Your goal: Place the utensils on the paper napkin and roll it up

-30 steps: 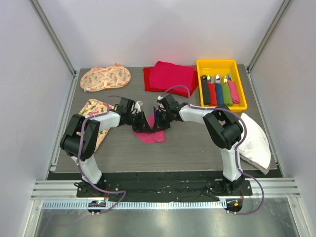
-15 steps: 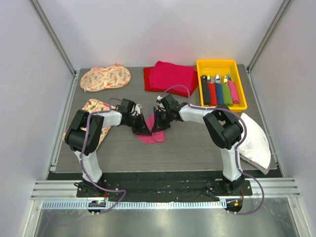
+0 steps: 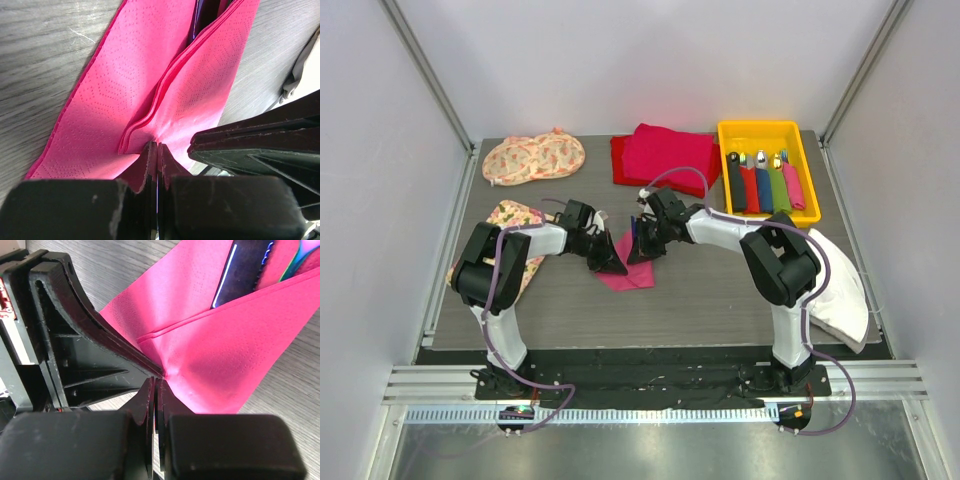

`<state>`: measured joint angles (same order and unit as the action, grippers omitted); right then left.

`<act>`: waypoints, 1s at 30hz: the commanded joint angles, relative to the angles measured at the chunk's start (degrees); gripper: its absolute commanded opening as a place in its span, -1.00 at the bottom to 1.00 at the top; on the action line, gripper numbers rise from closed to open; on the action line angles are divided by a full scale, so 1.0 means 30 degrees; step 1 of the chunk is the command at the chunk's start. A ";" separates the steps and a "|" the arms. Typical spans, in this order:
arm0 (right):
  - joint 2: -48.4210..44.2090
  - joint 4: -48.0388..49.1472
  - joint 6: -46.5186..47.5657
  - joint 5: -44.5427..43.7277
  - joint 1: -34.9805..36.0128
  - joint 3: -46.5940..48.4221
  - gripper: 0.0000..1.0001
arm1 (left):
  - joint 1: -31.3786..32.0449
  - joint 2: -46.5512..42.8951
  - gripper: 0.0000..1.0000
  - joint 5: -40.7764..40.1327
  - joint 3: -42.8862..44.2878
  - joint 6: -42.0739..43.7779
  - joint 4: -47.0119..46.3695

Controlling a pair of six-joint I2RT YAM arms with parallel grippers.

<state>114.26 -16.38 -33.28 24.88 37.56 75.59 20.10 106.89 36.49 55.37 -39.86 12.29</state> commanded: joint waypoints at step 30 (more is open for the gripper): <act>-0.1639 -0.1720 0.3241 -0.0327 0.0722 0.1082 -0.59 | -0.0312 0.0463 -1.00 -0.2466 -0.0001 0.1039 0.1234</act>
<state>115.39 -19.99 -24.45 21.37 39.53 77.21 20.12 106.89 36.07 55.70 -39.62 13.08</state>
